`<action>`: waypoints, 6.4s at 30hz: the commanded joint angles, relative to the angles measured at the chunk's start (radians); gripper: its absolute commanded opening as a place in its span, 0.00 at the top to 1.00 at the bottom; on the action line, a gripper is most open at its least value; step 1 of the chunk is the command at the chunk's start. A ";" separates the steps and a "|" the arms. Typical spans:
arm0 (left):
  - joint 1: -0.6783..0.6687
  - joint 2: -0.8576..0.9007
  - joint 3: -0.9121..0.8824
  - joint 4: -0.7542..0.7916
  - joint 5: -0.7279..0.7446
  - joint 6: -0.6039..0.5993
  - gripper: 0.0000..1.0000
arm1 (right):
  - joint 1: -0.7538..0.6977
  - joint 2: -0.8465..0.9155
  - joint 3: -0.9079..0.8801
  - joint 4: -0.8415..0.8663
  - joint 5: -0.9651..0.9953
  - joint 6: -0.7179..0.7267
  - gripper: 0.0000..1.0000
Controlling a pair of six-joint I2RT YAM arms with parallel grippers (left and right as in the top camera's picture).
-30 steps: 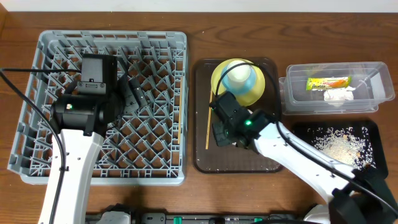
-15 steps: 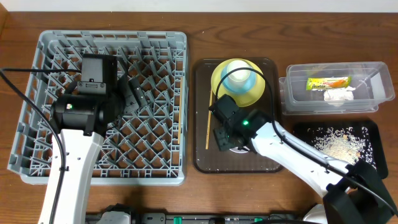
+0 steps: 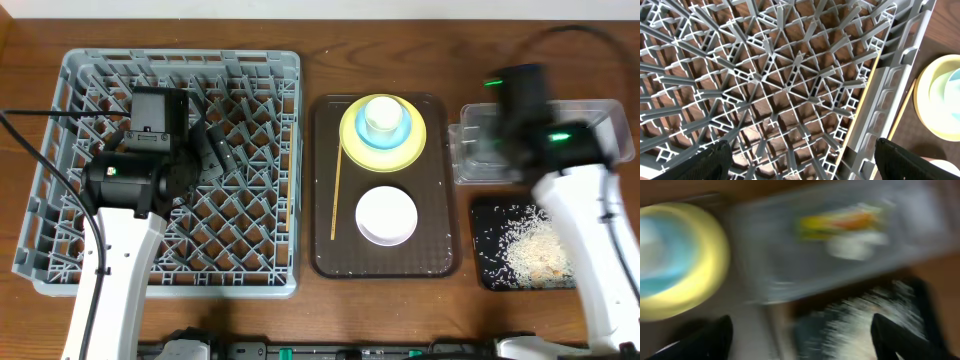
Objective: Sort waste into correct bins and load items into the dishwasher rack
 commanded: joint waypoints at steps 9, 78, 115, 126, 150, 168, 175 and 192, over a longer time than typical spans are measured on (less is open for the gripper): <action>0.003 0.003 0.011 -0.004 -0.004 -0.002 0.08 | -0.619 0.003 -0.002 -0.090 0.031 0.125 0.01; -0.602 0.528 0.002 0.235 0.028 0.111 0.69 | -0.816 0.003 -0.002 -0.089 -0.014 0.166 0.01; -0.597 0.784 0.005 0.459 -0.033 0.112 0.91 | -0.816 0.003 -0.002 -0.089 -0.014 0.166 0.01; -0.550 0.486 0.007 0.393 -0.036 0.111 0.94 | -0.816 0.003 -0.002 -0.089 -0.014 0.166 0.01; -0.326 0.335 -0.047 0.218 -0.058 0.096 0.93 | -0.816 0.003 -0.002 -0.089 -0.014 0.166 0.01; -0.333 0.287 -0.040 0.217 0.260 0.096 0.51 | -0.816 0.003 -0.002 -0.089 -0.014 0.166 0.01; -0.483 0.293 -0.061 0.227 0.350 0.087 0.58 | -0.816 0.003 -0.002 -0.089 -0.014 0.166 0.01; -0.923 0.435 -0.076 0.494 0.076 0.062 0.58 | -0.816 0.003 -0.002 -0.089 -0.014 0.166 0.01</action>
